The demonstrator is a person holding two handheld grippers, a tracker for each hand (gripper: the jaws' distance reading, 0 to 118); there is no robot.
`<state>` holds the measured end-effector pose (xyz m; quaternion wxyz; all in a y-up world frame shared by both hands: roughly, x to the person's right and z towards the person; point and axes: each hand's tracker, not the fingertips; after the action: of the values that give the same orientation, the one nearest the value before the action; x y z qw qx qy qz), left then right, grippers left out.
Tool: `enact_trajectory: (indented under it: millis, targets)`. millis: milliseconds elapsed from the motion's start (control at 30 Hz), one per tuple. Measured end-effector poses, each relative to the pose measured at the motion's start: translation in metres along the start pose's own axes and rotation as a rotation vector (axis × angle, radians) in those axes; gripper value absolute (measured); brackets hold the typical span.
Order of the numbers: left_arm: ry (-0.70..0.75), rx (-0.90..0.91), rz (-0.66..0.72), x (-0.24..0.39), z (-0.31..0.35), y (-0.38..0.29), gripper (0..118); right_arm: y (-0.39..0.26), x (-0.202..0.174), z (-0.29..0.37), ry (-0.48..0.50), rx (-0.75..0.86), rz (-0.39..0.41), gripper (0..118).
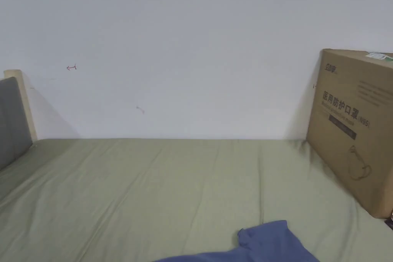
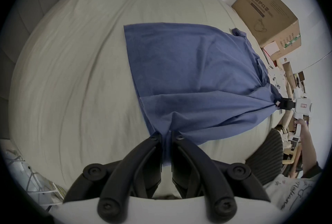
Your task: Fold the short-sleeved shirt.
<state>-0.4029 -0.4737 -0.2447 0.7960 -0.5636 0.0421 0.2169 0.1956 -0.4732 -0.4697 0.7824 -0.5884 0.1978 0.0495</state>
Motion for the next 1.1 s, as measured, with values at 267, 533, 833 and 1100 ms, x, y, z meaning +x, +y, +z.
enact_trajectory:
  millis: [267,533,833,1100]
  targets:
    - [-0.021,-0.079,0.012,0.003,0.004,-0.015,15,-0.015,-0.002,0.003,-0.030,-0.125,-0.054,16]
    - [-0.012,0.011,0.050,0.015,0.025,-0.010,110,-0.004,-0.012,0.042,-0.011,0.015,-0.141,118]
    - [-0.024,0.695,-0.040,0.088,0.119,0.013,108,0.024,-0.074,0.134,0.147,0.693,0.030,116]
    - [0.210,1.259,-0.201,0.153,0.116,-0.026,16,-0.015,-0.158,0.148,0.050,1.315,0.046,6]
